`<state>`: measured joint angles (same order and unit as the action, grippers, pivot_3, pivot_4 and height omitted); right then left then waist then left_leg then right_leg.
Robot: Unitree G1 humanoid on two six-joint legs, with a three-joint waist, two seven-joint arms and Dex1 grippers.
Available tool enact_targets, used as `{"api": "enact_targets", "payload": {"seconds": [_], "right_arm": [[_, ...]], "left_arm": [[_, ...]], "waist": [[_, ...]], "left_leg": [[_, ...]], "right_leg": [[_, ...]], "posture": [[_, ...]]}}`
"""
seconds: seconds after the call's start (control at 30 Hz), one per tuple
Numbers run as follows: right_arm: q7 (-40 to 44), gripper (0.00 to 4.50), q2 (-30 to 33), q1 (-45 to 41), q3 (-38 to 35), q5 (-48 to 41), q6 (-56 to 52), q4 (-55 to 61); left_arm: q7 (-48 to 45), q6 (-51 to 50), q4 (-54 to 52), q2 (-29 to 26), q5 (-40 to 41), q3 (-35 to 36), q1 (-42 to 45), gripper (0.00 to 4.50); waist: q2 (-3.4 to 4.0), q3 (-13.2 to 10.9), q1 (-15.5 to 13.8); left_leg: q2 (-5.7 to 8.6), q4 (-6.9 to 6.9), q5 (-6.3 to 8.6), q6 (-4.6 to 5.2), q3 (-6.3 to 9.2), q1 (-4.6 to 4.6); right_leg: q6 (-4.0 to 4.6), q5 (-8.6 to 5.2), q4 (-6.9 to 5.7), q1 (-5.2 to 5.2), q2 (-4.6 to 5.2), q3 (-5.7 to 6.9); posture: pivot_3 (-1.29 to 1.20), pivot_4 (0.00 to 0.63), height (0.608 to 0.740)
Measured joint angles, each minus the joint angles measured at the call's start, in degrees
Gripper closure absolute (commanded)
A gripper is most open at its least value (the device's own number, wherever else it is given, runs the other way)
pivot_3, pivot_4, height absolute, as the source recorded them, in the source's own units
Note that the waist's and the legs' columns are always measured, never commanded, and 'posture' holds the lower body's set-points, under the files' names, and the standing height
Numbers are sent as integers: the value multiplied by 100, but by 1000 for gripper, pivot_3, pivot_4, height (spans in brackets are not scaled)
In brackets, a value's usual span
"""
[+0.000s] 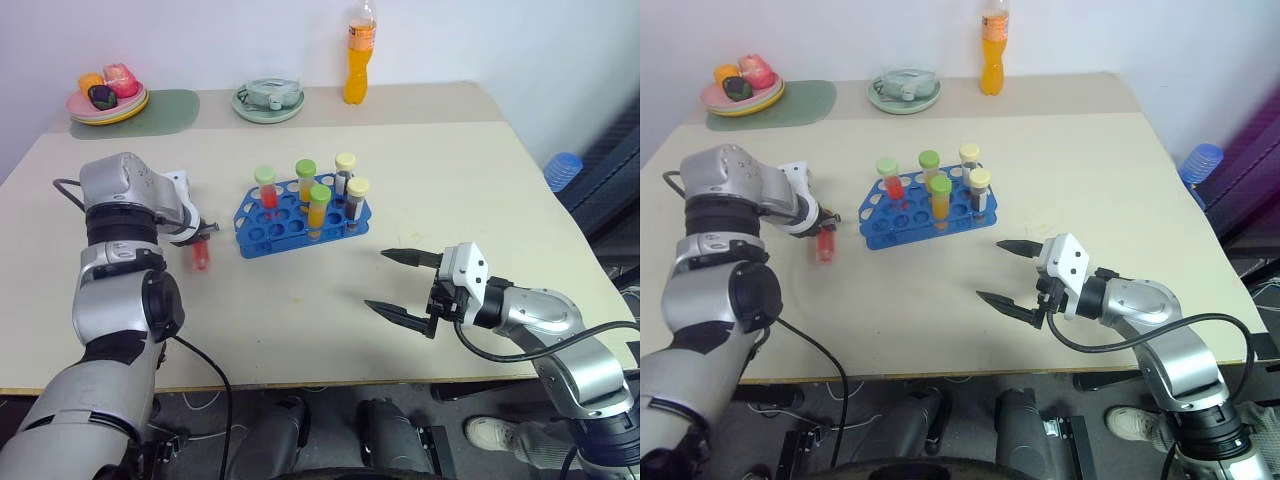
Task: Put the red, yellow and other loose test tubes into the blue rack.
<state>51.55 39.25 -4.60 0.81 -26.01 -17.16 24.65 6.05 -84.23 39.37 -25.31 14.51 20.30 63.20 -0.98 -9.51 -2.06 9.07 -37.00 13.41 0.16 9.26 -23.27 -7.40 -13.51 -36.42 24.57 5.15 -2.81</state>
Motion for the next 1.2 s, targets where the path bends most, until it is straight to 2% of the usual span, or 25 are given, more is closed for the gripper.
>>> {"api": "enact_targets", "payload": {"seconds": [0.07, 0.17, 0.3, 0.43, 0.57, 0.83, 1.07, 1.2], "right_arm": [[15, 0, 8, -11, -19, 3, 3, -3], [18, 0, 13, -37, -73, -2, -6, -5], [90, 0, 25, -46, -128, 2, 3, -26], [166, 0, 25, -74, -128, -6, -3, -37], [196, 0, 52, -75, -142, -3, -14, -112], [217, 0, 214, -55, -267, -23, -160, -105], [233, 0, 401, -5, -508, -147, -333, 28], [216, 0, 464, 35, -645, -189, -390, 89]], "left_arm": [[-297, 208, -615, -33, 75, -55, -364, 3732], [-1093, 1465, -2242, -129, 243, -146, -1431, 3732], [-3138, 3837, -4384, -408, 663, -426, -2971, 3732], [-4483, 5830, -5279, -229, 907, -665, -3981, 3732], [-4903, 7441, -4932, -70, 476, -1080, -4369, 3732], [-4087, 10160, -3007, 854, -835, -1731, -3973, 3732], [-3930, 10881, -2140, 1476, -877, -2016, -3940, 3732], [-3905, 11017, -1919, 1547, -814, -2018, -3863, 3732]], "waist": [[-2, -1, 4], [-3, -2, 57], [-3, -2, 110], [11, 6, 121], [11, 6, 120], [11, 6, -24], [10, 5, -22], [11, 6, -22]], "left_leg": [[0, 0, 0, 0, 0, -1], [-3, 4, 0, -1, -1, -6], [-2, 5, 2, 3, -3, -9], [-2, 5, 12, 18, -7, -1], [-2, 5, 26, 44, -6, -1], [0, -2, 30, 52, -11, -3], [0, -3, 31, 56, -12, -3], [0, -4, 31, 56, -12, -3]], "right_leg": [[0, 0, 1, 1, 1, -1], [2, 1, 4, 6, 13, -2], [4, 1, 20, -2, 21, 0], [5, 0, 27, -13, 23, 0], [6, 0, 26, -12, 22, 0], [4, 1, 30, -13, 25, 1], [3, 1, 29, -12, 24, 1], [3, 1, 28, -13, 24, 1]], "posture": [[0, 150, 740], [0, 150, 740], [0, 150, 740], [0, 150, 740], [0, 150, 740], [0, 150, 740], [0, 150, 740], [0, 150, 740]]}}
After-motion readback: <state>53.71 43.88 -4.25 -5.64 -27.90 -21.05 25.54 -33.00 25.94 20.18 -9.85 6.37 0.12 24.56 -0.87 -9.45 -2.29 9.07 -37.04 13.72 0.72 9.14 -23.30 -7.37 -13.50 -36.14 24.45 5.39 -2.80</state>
